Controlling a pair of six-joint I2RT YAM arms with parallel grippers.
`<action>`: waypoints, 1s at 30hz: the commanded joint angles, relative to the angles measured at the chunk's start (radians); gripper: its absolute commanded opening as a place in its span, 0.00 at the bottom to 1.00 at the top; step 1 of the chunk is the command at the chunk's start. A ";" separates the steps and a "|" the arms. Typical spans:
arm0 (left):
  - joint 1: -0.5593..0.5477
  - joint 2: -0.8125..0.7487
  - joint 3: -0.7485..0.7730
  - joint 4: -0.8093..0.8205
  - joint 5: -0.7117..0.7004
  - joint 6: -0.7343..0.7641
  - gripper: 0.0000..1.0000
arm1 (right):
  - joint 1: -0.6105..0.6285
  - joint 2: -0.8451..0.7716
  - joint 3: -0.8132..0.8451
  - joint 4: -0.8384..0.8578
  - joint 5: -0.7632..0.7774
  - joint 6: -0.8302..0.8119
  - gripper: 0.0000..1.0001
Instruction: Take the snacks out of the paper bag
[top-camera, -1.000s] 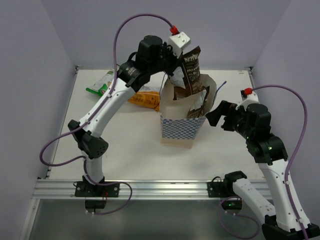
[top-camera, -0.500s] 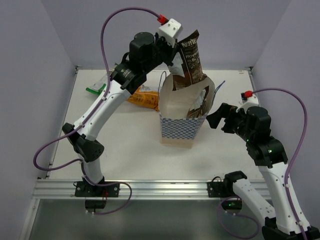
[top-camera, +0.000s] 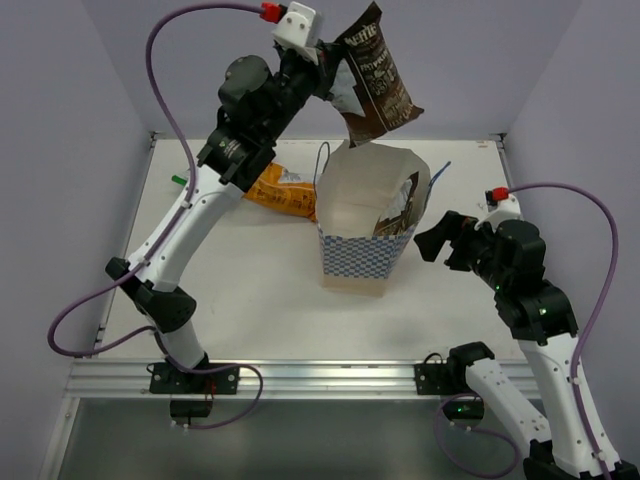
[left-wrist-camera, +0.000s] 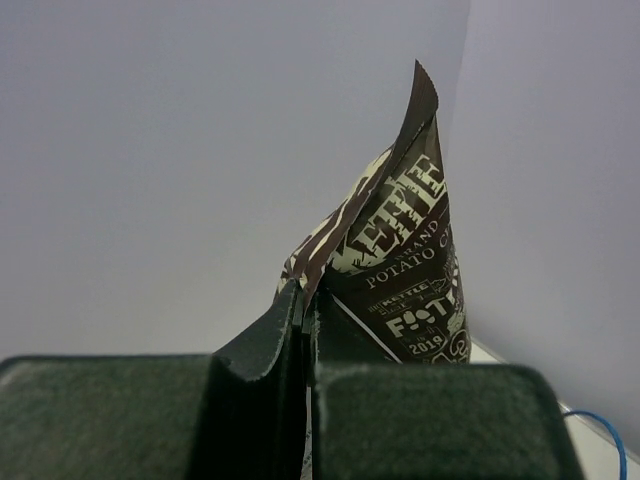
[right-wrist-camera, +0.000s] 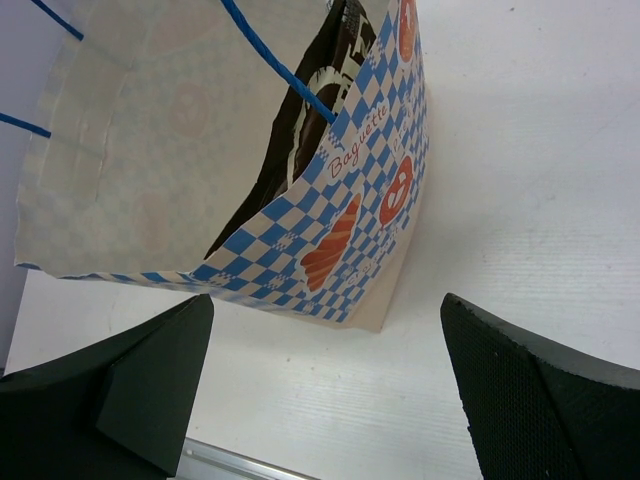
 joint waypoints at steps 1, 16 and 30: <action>0.043 -0.033 0.099 0.060 -0.073 -0.009 0.00 | -0.005 -0.014 -0.009 0.007 0.022 -0.003 0.99; 0.258 -0.344 -0.212 -0.267 -0.314 0.072 0.00 | -0.005 -0.005 0.020 0.000 0.015 -0.053 0.99; 0.259 -0.717 -0.807 -0.549 -0.257 -0.098 0.00 | -0.005 0.066 0.037 -0.018 -0.055 -0.080 0.99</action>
